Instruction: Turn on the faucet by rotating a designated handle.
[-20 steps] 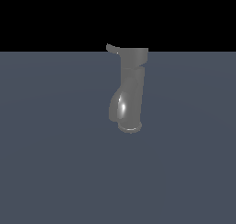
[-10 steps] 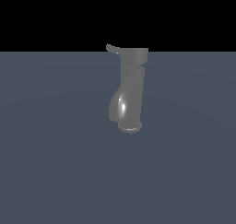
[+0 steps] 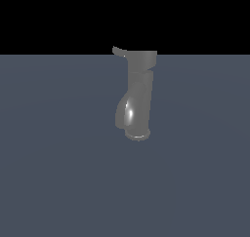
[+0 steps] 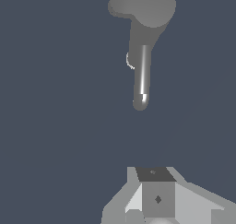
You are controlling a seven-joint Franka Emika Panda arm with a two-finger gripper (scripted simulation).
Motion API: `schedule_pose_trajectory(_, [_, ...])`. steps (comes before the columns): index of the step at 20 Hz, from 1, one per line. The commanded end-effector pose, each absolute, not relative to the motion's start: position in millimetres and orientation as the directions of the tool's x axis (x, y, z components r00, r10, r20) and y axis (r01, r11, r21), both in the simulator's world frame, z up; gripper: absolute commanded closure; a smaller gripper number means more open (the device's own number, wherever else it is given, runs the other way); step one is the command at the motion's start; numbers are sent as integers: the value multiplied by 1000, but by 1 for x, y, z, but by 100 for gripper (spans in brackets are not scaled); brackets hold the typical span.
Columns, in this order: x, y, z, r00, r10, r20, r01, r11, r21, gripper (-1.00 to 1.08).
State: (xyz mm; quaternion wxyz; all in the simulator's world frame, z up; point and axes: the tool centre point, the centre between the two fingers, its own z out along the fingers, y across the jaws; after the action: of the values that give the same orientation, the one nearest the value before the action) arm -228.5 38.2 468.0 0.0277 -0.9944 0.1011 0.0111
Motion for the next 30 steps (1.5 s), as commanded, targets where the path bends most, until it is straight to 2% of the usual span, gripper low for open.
schedule_pose_trajectory(1, [-220, 46, 462, 966, -256, -29, -257, -965, -51, 108])
schedule_pose_trajectory(15, [-161, 79, 426, 833, -552, -32, -553, -832, -41, 108])
schedule_pose_trajectory(30, [-90, 91, 388, 594, -804, -32, -805, -593, -29, 108])
